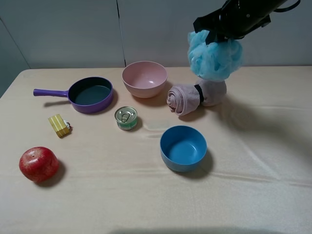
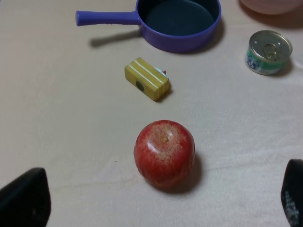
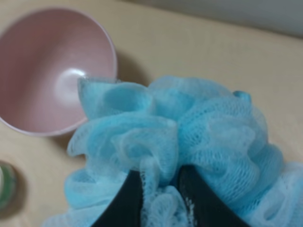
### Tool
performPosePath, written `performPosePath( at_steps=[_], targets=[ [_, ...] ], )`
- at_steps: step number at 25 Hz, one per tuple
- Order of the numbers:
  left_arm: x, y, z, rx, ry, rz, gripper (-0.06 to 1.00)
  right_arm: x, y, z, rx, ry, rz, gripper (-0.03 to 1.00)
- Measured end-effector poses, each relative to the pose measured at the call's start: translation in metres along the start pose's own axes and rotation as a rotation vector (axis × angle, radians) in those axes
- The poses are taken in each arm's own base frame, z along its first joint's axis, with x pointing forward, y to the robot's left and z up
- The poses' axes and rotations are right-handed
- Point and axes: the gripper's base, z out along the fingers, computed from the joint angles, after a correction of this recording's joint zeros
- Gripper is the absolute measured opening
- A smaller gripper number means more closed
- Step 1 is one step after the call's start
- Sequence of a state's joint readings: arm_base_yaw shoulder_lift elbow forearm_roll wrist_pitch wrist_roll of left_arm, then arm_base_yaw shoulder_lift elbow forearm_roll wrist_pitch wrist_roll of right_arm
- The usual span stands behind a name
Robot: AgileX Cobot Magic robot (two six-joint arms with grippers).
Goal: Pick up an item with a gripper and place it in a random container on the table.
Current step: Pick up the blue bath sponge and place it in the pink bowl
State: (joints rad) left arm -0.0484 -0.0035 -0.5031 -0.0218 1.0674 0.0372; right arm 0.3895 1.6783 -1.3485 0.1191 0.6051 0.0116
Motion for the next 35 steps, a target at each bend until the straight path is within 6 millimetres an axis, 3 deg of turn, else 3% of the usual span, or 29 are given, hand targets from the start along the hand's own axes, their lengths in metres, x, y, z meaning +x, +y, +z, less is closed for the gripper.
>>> performPosePath(
  at_steps=[16, 24, 35],
  targets=[
    [0.0, 0.0, 0.0, 0.001, 0.0, 0.0, 0.99, -0.019, 0.054, -0.007, -0.17, -0.211, -0.044, 0.09],
    [0.0, 0.0, 0.0, 0.001, 0.0, 0.0, 0.99, -0.019, 0.061, 0.015, -0.173, -0.249, -0.04, 0.08],
    [0.0, 0.0, 0.0, 0.001, 0.0, 0.0, 0.99, -0.035, 0.066, 0.045, -0.181, -0.244, -0.04, 0.07]
  ],
)
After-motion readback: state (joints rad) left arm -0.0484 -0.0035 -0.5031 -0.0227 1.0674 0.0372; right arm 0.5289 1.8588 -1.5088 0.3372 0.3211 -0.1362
